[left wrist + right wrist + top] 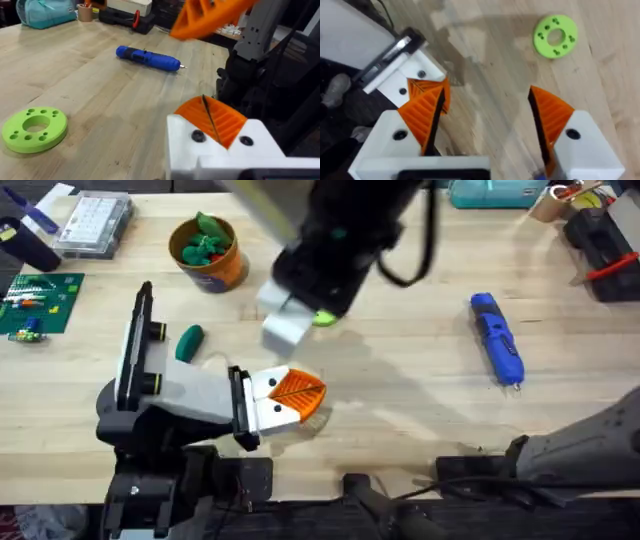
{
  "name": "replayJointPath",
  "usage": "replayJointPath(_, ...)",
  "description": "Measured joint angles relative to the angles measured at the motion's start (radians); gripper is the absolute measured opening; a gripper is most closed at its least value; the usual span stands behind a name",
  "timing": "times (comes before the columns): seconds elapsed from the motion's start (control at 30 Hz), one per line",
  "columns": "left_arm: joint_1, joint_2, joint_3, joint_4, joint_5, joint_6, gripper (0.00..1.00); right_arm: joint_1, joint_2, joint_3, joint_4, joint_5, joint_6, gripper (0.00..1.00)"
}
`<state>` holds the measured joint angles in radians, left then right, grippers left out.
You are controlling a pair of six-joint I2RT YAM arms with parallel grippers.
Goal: Pick up the gripper from the table and insert it into the empty holder that is missing its gripper. Then pick up a screw, insert it into the mounting hole, and use the screwdriver to tighten it. Finally, clean up the table by picking up the vegetable and placing it into the bucket.
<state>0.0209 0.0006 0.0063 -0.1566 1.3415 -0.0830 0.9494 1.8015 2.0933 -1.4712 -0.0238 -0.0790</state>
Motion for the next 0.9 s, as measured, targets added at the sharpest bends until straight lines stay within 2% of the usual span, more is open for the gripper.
replayJointPath(0.4,0.000,0.000,0.000,0.000,0.000,0.000,0.005,-0.191,-0.032,-0.002,-0.097,0.000,0.036,0.978)
replayJointPath(0.53,0.000,0.000,0.000,0.000,0.000,0.000,0.005,-0.269,-0.076,-0.038,-0.096,0.000,0.042,0.978)
replayJointPath(0.7,0.000,0.000,0.000,0.000,0.000,0.000,0.005,-0.372,-0.172,-0.171,-0.046,0.000,0.054,0.978)
replayJointPath(0.9,0.000,0.000,0.000,0.000,0.000,0.000,0.005,-0.518,-0.343,-0.437,0.073,-0.001,0.068,0.978)
